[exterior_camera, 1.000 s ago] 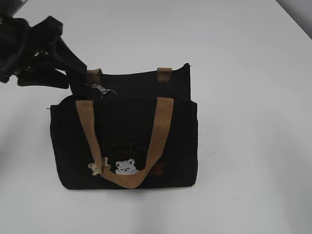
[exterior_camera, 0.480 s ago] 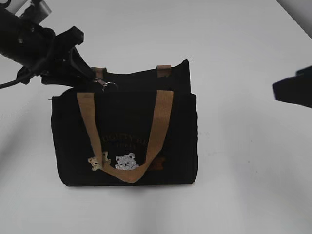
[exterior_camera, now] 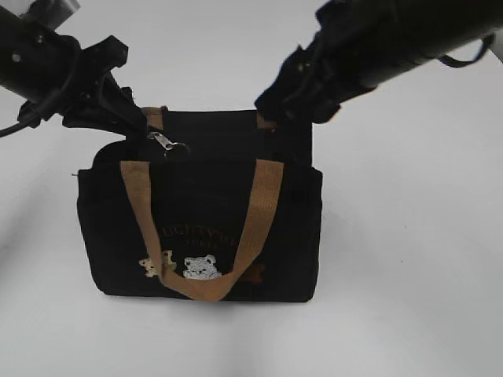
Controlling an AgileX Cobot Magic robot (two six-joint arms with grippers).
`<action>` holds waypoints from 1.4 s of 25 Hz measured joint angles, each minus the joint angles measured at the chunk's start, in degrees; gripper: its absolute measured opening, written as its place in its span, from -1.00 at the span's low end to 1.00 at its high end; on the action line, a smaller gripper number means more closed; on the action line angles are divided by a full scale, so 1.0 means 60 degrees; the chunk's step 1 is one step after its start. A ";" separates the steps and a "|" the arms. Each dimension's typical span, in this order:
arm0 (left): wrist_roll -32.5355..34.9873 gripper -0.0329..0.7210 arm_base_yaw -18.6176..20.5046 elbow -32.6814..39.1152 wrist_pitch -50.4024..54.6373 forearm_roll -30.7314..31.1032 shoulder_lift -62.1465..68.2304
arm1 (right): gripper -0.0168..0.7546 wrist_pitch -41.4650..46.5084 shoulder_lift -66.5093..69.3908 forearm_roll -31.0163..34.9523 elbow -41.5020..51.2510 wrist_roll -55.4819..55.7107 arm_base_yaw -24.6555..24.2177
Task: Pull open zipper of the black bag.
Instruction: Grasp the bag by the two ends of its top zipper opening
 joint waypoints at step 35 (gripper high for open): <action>0.0066 -0.86 -0.0010 0.0038 0.0562 0.0045 -0.0701 | 0.01 0.0996 0.1584 0.0396 -0.2085 -0.2049 0.1545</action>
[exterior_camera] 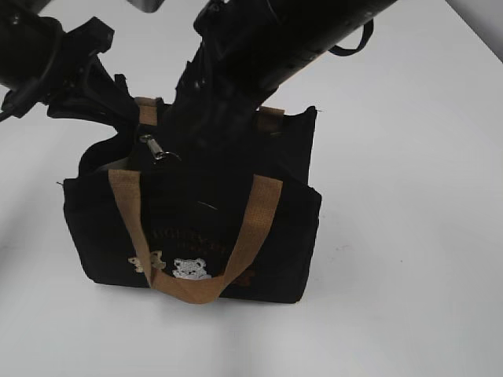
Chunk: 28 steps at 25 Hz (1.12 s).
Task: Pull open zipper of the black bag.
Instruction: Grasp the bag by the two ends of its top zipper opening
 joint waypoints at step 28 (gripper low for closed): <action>0.0000 -0.86 0.0000 0.0000 0.0027 -0.0038 0.0000 | -0.33 -0.0176 0.0857 -0.0545 0.0000 -0.0489 0.0373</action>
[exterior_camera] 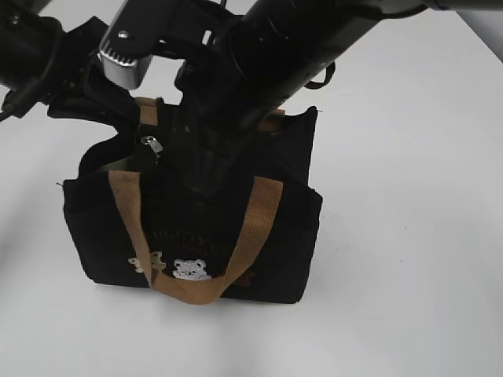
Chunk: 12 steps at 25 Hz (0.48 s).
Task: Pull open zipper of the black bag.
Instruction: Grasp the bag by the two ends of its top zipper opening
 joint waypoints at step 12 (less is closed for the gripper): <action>0.0000 -0.86 0.0000 0.0000 0.0000 0.0000 0.0000 | -0.92 -0.0207 0.0000 -0.0518 0.0000 -0.0010 0.0000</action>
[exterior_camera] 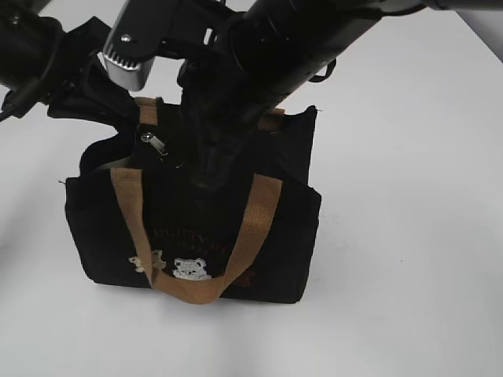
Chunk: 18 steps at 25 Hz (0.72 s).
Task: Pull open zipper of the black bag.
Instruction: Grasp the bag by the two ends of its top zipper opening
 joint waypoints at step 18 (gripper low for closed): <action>0.0000 -0.87 0.0000 0.0000 0.0176 -0.0288 -0.0017 | -0.96 0.0457 -0.0617 -0.1124 0.0011 0.1009 -0.0065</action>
